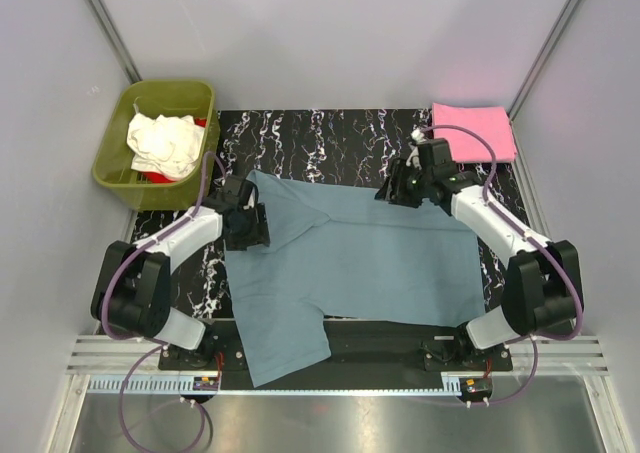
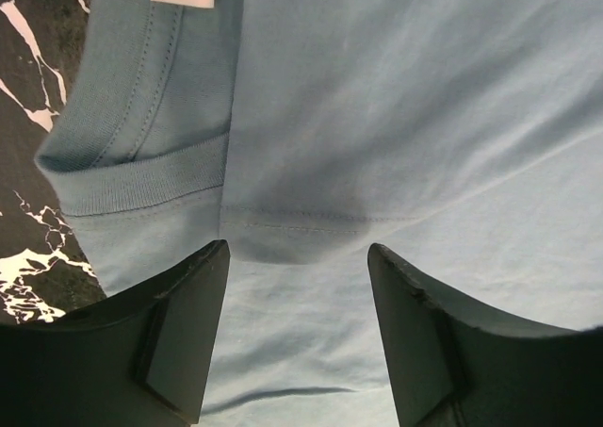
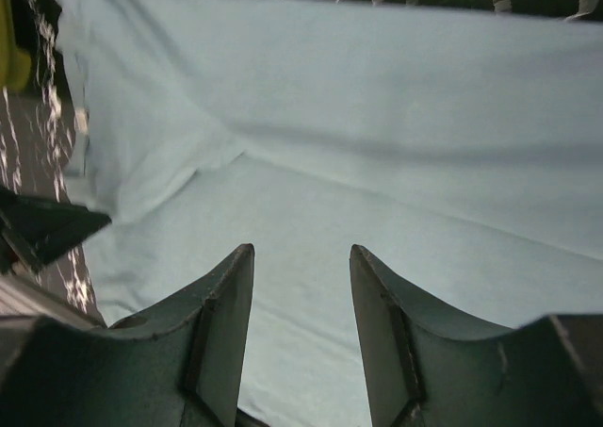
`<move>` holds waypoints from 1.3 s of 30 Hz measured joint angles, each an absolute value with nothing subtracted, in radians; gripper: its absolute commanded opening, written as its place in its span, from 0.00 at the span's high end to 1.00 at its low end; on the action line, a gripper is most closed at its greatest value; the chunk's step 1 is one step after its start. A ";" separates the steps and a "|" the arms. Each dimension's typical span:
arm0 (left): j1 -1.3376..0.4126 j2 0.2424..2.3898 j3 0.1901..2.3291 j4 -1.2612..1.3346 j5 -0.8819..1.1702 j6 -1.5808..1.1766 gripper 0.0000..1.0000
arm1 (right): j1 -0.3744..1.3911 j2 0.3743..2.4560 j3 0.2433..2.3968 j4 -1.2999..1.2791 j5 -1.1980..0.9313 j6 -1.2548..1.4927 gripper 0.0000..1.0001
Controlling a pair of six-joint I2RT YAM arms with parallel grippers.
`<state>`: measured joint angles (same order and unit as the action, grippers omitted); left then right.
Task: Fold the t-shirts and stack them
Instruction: Fold the tshirt
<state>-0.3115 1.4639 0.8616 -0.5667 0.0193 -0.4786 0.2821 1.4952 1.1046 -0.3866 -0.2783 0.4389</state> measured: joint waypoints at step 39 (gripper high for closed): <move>-0.266 1.441 0.807 -0.549 -0.024 -0.596 0.59 | 0.686 1.718 1.210 -0.258 -0.245 0.335 0.45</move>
